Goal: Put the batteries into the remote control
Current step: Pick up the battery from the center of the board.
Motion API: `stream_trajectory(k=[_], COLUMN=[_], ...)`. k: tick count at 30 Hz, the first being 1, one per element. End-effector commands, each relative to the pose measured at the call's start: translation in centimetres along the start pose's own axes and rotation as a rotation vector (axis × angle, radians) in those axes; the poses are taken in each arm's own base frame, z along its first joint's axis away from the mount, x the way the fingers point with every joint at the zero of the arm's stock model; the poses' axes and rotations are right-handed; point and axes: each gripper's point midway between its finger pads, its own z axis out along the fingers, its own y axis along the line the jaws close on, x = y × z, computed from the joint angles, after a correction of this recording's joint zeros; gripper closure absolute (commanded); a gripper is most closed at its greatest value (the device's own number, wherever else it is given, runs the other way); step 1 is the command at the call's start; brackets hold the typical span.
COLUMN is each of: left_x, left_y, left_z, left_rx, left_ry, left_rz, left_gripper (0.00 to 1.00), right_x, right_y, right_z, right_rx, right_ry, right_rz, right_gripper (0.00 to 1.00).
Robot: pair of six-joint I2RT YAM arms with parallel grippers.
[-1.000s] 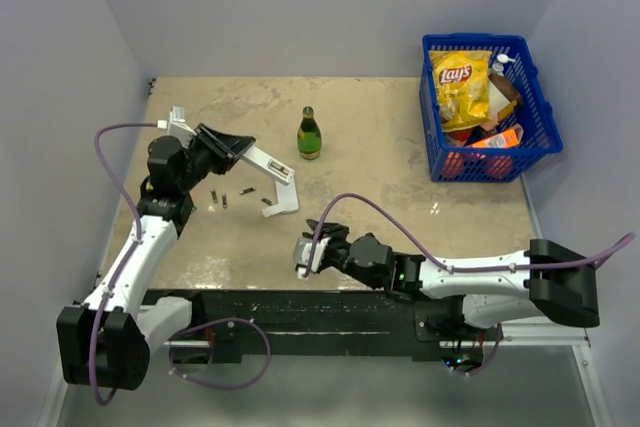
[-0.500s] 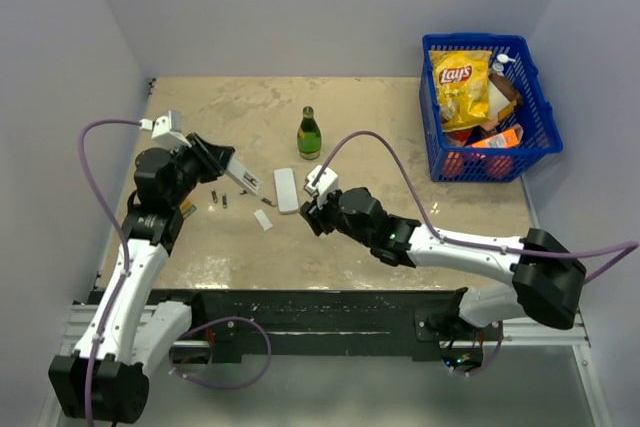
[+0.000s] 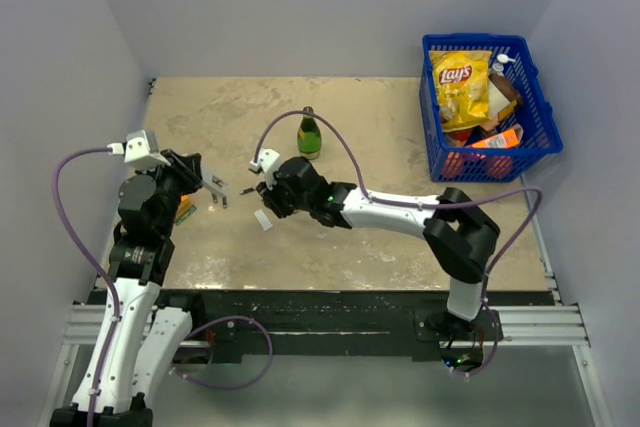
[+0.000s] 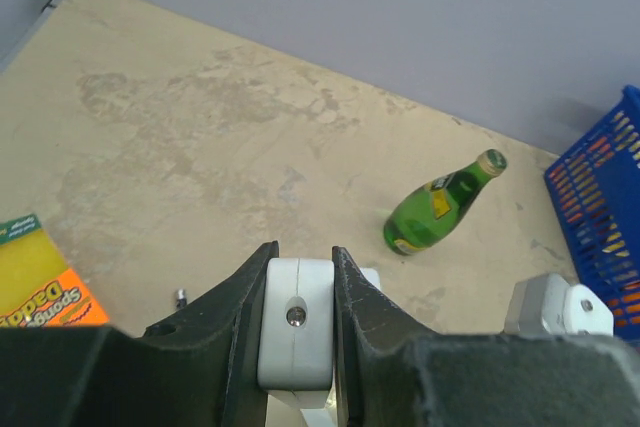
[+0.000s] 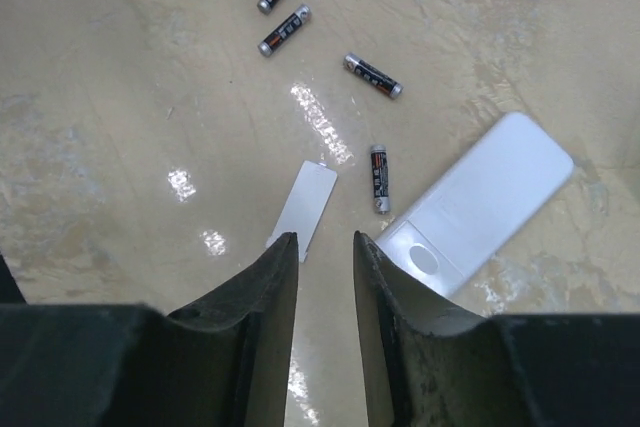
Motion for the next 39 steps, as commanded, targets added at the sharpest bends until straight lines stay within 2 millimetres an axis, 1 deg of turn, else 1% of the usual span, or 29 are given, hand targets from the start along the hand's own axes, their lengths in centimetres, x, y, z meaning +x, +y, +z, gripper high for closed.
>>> stream_trajectory(k=[1,2,3,4,5,7,8,9,12,13,14,24,30,36,39], left_x=[1.3,1.4,1.6,1.7,1.8,2.1,2.2,2.3,2.5,2.6,2.7,2.9,3.0,3.1,3.1], left_y=[2.4,2.4,2.3,2.3,2.2,2.0,1.8,1.8,1.6,1.6,1.5,1.2,1.1,1.0,0.9], left_z=[0.2,0.3,0.3,0.3,0.4,0.5,0.5,0.6,0.7,0.7,0.7,0.8,0.8,0.8,0.9], left_rx=[-0.11,-0.108,-0.101,-0.098,-0.096,-0.08,-0.069,-0.065,-0.054,-0.054,-0.049,-0.025,-0.021,-0.011,-0.007], left_ry=[0.016,0.02,0.027,0.031,0.034,0.044,0.049,0.052,0.058,0.06,0.062,0.068,0.073,0.075,0.076], left_rz=[0.025,0.025,0.03,0.032,0.032,0.034,0.033,0.033,0.033,0.033,0.033,0.031,0.031,0.033,0.032], left_gripper=[1.0,1.0,1.0,1.0,1.0,1.0,1.0,1.0,1.0,1.0,1.0,1.0,1.0,1.0,1.0], right_x=[1.0,0.0,1.2,1.8,1.6,3.0,2.9,3.5,3.8,4.3,4.0,5.7,5.9,6.3,6.6], right_y=[-0.5,-0.6,-0.9,-1.0,-1.3,-1.7,-2.1,-2.3,-3.0,-3.1,-3.1,-3.8,-4.1,-5.2,-5.4], right_z=[2.3,2.7,3.7,3.9,4.3,5.1,5.3,5.7,6.3,6.6,6.7,8.0,8.5,9.0,9.1], right_rx=[-0.029,-0.027,-0.024,-0.023,-0.02,-0.018,-0.015,-0.013,-0.004,-0.003,-0.005,0.02,0.027,0.066,0.075], right_ry=[0.123,0.114,0.153,0.181,0.182,0.224,0.224,0.234,0.245,0.257,0.253,0.287,0.29,0.289,0.296], right_rz=[-0.025,-0.026,-0.055,-0.059,-0.057,-0.052,-0.049,-0.047,-0.051,-0.051,-0.053,-0.073,-0.069,-0.042,-0.044], right_gripper=[0.69,0.7,0.7,0.7,0.7,0.7,0.7,0.7,0.7,0.7,0.7,0.69,0.69,0.69,0.76])
